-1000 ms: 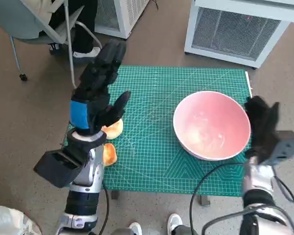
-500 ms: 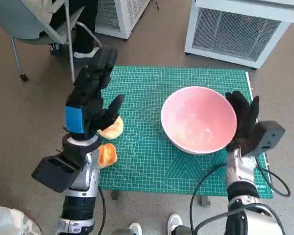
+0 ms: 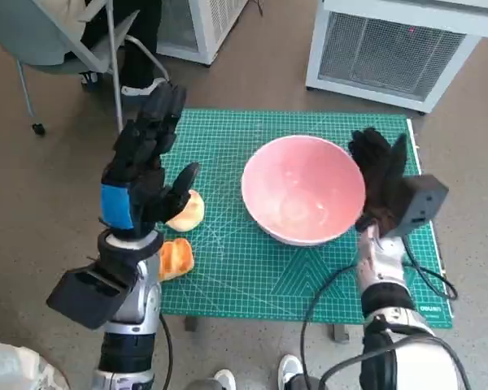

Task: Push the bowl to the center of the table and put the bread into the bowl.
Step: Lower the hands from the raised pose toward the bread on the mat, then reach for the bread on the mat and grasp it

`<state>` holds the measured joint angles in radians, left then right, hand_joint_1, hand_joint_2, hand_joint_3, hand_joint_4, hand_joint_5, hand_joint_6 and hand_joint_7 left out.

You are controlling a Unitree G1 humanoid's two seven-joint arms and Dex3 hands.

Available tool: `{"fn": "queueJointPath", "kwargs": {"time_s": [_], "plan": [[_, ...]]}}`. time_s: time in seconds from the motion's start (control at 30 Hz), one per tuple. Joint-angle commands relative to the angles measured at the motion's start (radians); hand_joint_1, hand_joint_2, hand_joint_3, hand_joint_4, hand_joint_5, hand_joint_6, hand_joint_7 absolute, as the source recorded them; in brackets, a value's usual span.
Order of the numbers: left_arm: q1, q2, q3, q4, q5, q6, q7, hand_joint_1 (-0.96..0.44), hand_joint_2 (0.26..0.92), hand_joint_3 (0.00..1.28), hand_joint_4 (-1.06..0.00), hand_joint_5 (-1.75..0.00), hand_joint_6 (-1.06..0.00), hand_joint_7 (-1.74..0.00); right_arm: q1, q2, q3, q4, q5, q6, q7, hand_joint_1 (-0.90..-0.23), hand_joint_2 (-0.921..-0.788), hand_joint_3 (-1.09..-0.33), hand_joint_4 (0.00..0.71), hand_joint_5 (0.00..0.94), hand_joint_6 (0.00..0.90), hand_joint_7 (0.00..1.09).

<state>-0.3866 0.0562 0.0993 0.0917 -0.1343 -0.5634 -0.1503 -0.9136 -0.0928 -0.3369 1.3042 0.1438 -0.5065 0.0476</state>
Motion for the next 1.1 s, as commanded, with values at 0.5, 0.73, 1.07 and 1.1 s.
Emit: {"fn": "queueJointPath", "kwargs": {"time_s": [0.5, 0.73, 1.07, 1.1], "plan": [[0.105, 0.065, 0.031, -0.087, 0.025, 0.011, -0.005, -0.45, 0.921, 0.31, -0.44, 0.0, -0.53, -0.02, -0.06, 0.0, 0.024, 0.018, -0.044, 0.062, -0.015, -0.529, -0.921, -0.905, 0.225, 0.002, 0.172, 0.24], [0.268, 0.226, 0.076, -0.262, 0.168, 0.13, -0.054, -0.52, 0.921, 0.34, -0.39, 0.0, -0.43, 0.0, -0.072, -0.034, 0.033, -0.03, -0.04, -0.037, 0.016, -0.533, -0.921, -0.899, 0.227, 0.002, 0.165, 0.24], [0.475, 0.452, 0.17, -0.551, 0.314, 0.404, -0.193, -0.61, 0.921, 0.3, -0.3, 0.0, -0.38, -0.01, -0.047, -0.079, 0.077, -0.155, -0.044, -0.331, 0.131, -0.55, -0.921, -0.894, 0.231, 0.003, 0.173, 0.24], [0.492, 0.472, 0.179, -0.577, 0.323, 0.433, -0.212, -0.61, 0.921, 0.28, -0.3, 0.0, -0.38, -0.01, -0.039, -0.08, 0.084, -0.183, -0.039, -0.369, 0.151, -0.553, -0.921, -0.893, 0.232, 0.003, 0.174, 0.24]]}}
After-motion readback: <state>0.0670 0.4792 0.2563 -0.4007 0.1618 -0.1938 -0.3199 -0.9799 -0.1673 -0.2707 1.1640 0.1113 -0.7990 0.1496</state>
